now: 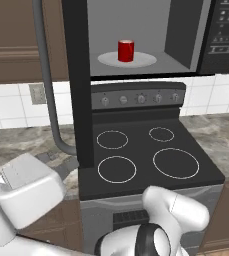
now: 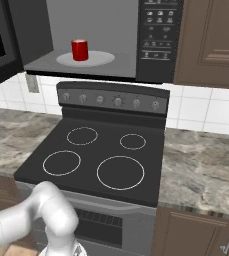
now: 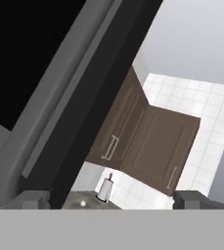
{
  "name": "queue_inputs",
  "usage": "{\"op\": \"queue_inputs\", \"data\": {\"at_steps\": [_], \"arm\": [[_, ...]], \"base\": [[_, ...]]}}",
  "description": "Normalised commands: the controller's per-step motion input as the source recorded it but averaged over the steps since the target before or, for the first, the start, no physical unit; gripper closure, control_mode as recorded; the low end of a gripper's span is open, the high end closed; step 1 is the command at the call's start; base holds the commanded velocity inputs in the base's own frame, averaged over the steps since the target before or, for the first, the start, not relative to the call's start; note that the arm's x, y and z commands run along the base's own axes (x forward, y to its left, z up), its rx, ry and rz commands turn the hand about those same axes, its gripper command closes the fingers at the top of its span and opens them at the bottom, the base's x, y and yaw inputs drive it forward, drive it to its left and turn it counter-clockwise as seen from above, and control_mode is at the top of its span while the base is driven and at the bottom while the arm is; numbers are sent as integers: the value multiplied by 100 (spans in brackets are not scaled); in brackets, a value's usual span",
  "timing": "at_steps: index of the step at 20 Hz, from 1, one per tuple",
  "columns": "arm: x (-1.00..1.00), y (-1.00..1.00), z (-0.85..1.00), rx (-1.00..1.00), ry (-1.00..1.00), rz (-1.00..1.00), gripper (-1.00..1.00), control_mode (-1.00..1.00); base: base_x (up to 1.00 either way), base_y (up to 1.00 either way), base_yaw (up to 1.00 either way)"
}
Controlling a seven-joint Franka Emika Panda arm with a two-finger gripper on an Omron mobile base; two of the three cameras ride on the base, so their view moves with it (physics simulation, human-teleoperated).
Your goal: Pick the mug from the counter and place it inside the microwave. Then close the microwave.
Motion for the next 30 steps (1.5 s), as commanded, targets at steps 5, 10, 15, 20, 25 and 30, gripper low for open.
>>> {"op": "queue_inputs", "data": {"at_steps": [5, 10, 15, 20, 25, 30], "arm": [[27, 0, 3, 0, 0, 0, -100, -100], [32, 7, 3, -1, 6, 0, -100, -100], [37, 4, 4, -1, 7, 1, -100, -100], [34, 9, 0, -1, 7, 1, -100, -100], [22, 3, 8, 0, 1, 2, -100, -100], [10, -1, 22, 0, -1, 4, -100, -100]], "base": [[0, 0, 0], [0, 0, 0], [0, 0, 0], [0, 0, 0], [0, 0, 0], [0, 0, 0]]}}
